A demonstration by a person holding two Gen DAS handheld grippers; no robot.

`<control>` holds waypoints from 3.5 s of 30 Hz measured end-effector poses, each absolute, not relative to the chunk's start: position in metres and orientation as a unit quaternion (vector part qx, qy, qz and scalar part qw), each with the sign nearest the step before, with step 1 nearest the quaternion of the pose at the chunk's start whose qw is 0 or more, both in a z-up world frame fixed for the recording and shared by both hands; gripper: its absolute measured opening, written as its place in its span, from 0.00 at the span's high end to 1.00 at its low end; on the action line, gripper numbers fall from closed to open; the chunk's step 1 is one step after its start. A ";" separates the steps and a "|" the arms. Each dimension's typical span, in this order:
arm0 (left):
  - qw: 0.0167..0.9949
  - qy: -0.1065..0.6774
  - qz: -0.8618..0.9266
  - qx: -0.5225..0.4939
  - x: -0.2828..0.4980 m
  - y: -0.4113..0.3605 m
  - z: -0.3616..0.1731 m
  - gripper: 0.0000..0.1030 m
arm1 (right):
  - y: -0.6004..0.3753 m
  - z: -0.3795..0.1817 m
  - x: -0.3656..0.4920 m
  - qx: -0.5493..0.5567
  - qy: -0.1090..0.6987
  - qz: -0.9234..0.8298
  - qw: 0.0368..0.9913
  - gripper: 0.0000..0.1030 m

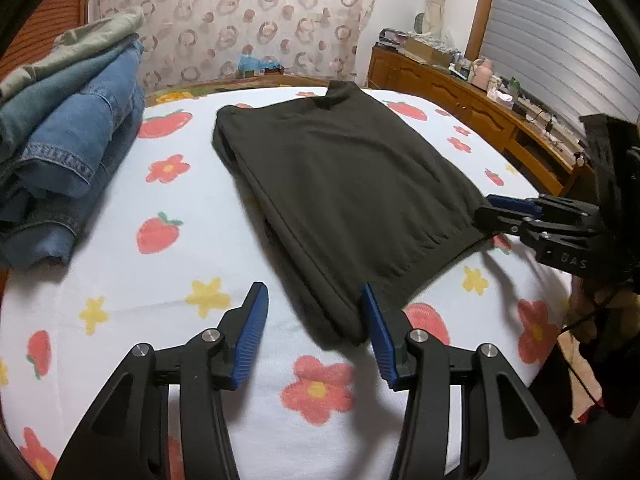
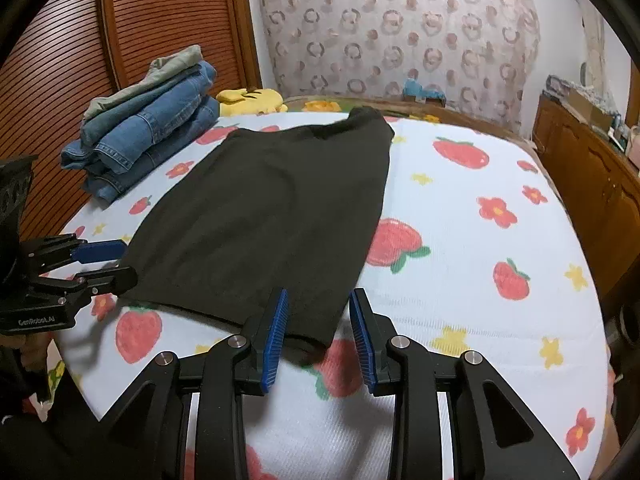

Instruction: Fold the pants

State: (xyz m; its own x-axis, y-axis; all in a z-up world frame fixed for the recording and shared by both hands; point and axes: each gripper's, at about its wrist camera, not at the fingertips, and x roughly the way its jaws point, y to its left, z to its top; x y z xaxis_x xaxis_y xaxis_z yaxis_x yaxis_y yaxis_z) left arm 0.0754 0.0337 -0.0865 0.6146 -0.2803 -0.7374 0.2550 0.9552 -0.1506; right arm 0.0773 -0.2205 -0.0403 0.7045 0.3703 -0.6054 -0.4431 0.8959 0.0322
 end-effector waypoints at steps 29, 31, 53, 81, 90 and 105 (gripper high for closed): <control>0.905 0.384 -0.175 -0.048 0.045 0.043 -0.061 0.92 | -0.227 -0.037 0.046 -0.029 0.321 0.283 0.904 0.88; 0.906 0.383 -0.175 -0.046 0.041 0.044 -0.060 0.92 | -0.227 -0.036 0.041 -0.029 0.320 0.286 0.903 0.88; 0.908 0.376 -0.184 -0.018 0.007 0.047 -0.043 0.93 | -0.227 -0.024 0.000 -0.052 0.323 0.304 0.895 0.86; 0.924 0.357 -0.130 -0.036 0.090 0.071 -0.034 0.50 | -0.215 0.027 0.111 -0.075 0.247 0.231 0.938 0.72; 0.926 0.352 -0.131 -0.038 0.125 0.066 -0.034 0.50 | -0.184 0.010 0.188 -0.090 0.269 0.258 0.924 0.66; 0.909 0.401 -0.112 -0.011 0.148 0.055 -0.069 0.51 | -0.132 -0.011 0.268 -0.215 0.333 0.217 0.892 0.66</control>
